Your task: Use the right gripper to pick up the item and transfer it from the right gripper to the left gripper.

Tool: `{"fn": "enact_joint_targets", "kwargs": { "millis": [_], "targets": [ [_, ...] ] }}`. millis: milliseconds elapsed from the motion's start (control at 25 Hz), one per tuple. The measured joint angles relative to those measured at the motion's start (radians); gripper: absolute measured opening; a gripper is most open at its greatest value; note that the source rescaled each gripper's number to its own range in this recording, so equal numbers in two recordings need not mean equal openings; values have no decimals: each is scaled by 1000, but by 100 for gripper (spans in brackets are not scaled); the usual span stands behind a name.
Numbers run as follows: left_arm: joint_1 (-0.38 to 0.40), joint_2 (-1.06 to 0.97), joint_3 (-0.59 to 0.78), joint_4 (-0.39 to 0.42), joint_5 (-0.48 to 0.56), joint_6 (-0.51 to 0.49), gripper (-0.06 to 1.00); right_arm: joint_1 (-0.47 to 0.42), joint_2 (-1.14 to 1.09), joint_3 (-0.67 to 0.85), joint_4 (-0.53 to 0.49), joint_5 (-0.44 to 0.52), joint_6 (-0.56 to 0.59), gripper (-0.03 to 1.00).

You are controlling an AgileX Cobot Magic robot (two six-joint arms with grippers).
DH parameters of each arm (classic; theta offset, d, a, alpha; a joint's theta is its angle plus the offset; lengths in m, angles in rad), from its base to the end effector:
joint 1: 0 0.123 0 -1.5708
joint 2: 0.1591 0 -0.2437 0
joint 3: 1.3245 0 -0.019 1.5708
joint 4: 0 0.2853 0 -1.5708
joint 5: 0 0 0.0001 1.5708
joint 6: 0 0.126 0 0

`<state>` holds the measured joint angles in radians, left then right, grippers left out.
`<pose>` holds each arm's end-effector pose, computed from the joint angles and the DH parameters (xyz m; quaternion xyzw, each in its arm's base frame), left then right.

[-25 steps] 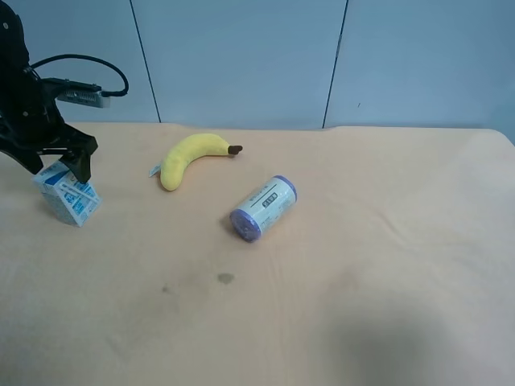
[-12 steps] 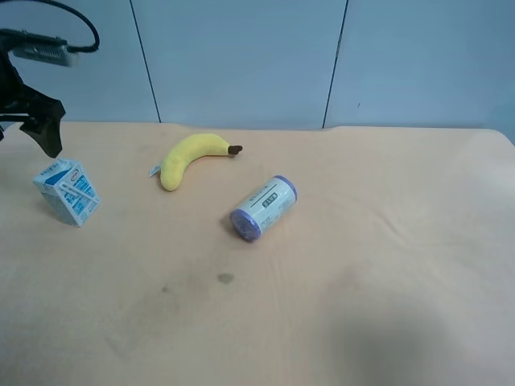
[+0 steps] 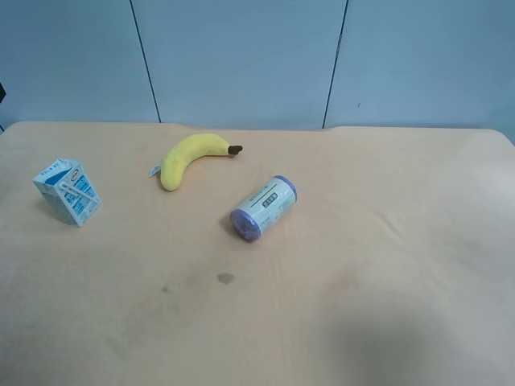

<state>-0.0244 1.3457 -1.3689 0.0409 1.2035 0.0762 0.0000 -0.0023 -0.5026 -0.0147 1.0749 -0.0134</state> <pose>0.3232 -0.0031 0.3046 0.0515 0.9700 0.0264 0.2359 0.0970 -0.0016 0.2775 -0.0054 0.8556 -0.0108 0.5175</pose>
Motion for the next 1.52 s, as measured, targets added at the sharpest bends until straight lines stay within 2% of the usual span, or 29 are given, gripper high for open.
{"fn": "enact_joint_targets", "kwargs": {
  "millis": [120,320,640,840,1000,1200,1520],
  "targets": [
    [0,-106,60,-35,-5,0,98,0,0,0,0,0,0,77],
    [0,-336,268,-46,-84,0,98,0,0,0,0,0,0,77],
    [0,-804,595,-90,-149,-1,98,0,0,0,0,0,0,77],
    [0,-1050,733,-98,-179,-26,98,0,0,0,0,0,0,77],
    [0,-1154,790,-98,-183,-31,98,0,0,0,0,0,0,77],
    [0,-1178,853,-99,-168,-64,97,0,0,0,0,0,0,77],
    [0,-1192,861,-102,-156,-68,93,0,0,0,0,0,0,77]
  ]
}}
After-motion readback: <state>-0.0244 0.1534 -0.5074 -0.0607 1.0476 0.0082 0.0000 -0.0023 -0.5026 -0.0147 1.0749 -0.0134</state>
